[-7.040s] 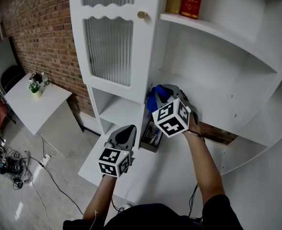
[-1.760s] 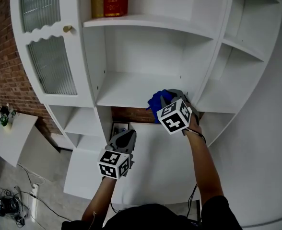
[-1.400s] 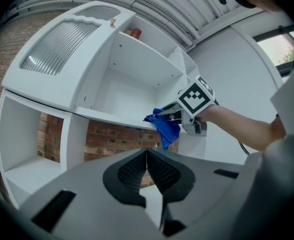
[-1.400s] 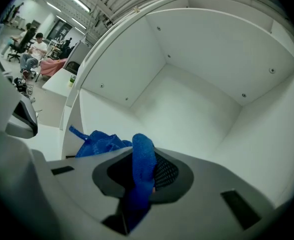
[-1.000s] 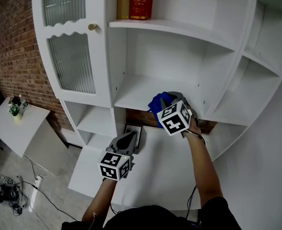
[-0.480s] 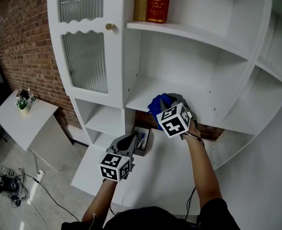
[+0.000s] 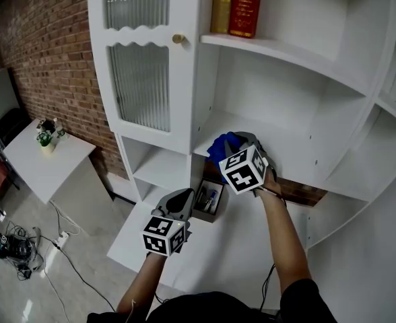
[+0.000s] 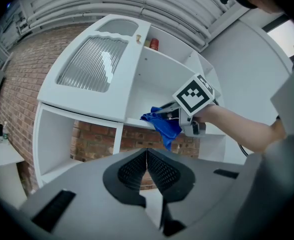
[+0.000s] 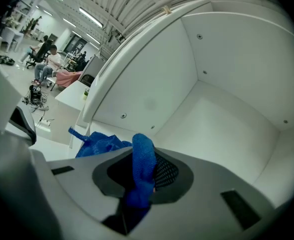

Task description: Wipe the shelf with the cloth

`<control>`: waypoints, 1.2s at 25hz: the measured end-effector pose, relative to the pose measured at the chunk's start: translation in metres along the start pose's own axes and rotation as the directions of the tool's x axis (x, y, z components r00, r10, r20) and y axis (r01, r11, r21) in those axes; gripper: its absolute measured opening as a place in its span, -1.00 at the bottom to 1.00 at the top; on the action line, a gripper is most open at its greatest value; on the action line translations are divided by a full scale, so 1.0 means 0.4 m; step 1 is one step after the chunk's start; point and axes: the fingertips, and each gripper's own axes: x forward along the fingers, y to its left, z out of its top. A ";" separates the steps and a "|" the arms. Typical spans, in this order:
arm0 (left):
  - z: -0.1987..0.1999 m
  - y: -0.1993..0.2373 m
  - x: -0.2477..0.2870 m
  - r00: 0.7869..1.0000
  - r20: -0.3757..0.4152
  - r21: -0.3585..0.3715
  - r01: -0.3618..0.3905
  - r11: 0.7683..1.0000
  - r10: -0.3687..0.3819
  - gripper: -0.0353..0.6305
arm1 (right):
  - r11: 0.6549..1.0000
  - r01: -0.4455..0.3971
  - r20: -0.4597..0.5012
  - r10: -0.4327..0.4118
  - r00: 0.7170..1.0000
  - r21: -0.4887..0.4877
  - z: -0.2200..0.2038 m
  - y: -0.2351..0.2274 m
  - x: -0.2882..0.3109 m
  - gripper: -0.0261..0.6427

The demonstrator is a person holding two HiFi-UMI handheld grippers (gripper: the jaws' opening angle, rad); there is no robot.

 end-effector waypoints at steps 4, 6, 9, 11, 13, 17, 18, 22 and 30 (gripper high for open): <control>-0.001 0.032 -0.028 0.999 -0.003 -0.002 -0.034 0.999 0.034 -0.84 | 1.000 -0.006 0.022 0.006 1.000 -0.009 0.033 0.025 0.021 -0.68; -0.005 0.048 -0.042 0.999 -0.008 -0.002 -0.051 0.999 0.051 -0.84 | 1.000 -0.007 0.031 0.007 0.999 -0.011 0.050 0.036 0.032 -0.68; -0.007 0.066 -0.064 0.997 -0.012 -0.001 -0.072 0.997 0.071 -0.84 | 1.000 -0.010 0.045 0.010 0.999 -0.019 0.074 0.056 0.046 -0.68; -0.004 0.076 -0.078 0.997 -0.008 0.001 -0.083 0.997 0.083 -0.84 | 0.999 -0.009 0.048 0.011 0.999 -0.038 0.089 0.070 0.053 -0.69; -0.001 0.083 -0.090 0.996 -0.003 0.002 -0.092 0.996 0.092 -0.84 | 0.998 -0.007 0.046 0.010 0.999 -0.063 0.101 0.084 0.061 -0.69; -0.001 0.098 -0.115 0.994 0.000 -0.001 -0.106 0.994 0.106 -0.84 | 0.998 -0.003 0.042 0.006 0.999 -0.069 0.115 0.099 0.069 -0.69; -0.001 0.102 -0.120 0.994 0.000 -0.002 -0.110 0.994 0.110 -0.84 | 0.998 -0.002 0.041 0.005 0.999 -0.066 0.116 0.099 0.070 -0.69; 0.000 0.111 -0.131 0.993 0.003 -0.008 -0.119 0.993 0.119 -0.84 | 0.998 0.005 0.039 -0.003 0.999 -0.062 0.118 0.100 0.070 -0.69; 0.001 0.106 -0.134 0.994 0.005 -0.006 -0.112 0.994 0.112 -0.84 | 0.998 0.016 0.031 -0.014 0.999 -0.060 0.115 0.097 0.069 -0.69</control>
